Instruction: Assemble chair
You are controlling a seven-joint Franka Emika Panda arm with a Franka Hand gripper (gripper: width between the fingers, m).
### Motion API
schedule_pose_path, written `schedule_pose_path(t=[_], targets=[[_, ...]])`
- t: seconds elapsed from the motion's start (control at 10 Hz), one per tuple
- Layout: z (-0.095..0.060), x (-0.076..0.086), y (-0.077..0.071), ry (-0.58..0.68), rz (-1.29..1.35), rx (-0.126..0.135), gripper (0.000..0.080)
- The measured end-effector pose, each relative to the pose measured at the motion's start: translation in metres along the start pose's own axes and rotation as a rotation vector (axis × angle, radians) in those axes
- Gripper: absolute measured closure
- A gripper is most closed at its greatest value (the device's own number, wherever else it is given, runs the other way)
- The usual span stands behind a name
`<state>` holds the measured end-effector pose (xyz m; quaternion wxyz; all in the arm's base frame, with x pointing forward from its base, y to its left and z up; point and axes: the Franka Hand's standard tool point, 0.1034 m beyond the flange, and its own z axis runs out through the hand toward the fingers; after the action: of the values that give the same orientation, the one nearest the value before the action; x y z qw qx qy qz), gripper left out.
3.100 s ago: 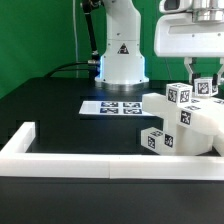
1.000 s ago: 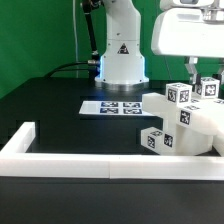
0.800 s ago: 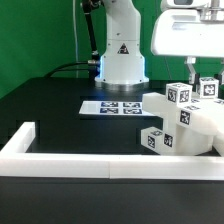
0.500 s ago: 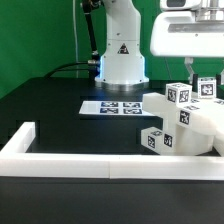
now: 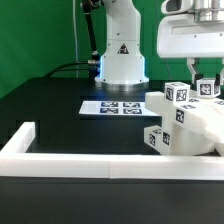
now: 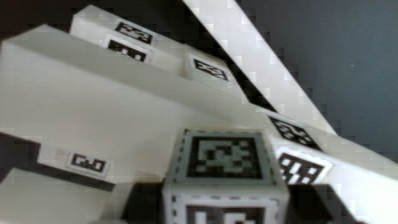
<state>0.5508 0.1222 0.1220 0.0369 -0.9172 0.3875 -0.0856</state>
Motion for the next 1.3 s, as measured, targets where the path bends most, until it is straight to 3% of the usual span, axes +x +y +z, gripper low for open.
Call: schedule_pose_path(t=[0.1, 0.2, 0.3, 0.4, 0.5, 1.3], targets=[[0.0001, 0.0002, 0.0003, 0.0, -0.018, -0.001, 0.0418], [0.0001, 0.0002, 0.0003, 0.0, -0.054, -0.001, 0.0418], [0.0, -0.0002, -0.0001, 0.0, -0.074, 0.0, 0.024], [-0.0006, -0.0011, -0.0017, 0.002, -0.113, -0.002, 0.024], [-0.0012, -0.0014, -0.0031, 0.007, -0.241, -0.003, 0.0166], [-0.0007, -0.0015, -0.0026, 0.012, -0.885, -0.02, 0.015]])
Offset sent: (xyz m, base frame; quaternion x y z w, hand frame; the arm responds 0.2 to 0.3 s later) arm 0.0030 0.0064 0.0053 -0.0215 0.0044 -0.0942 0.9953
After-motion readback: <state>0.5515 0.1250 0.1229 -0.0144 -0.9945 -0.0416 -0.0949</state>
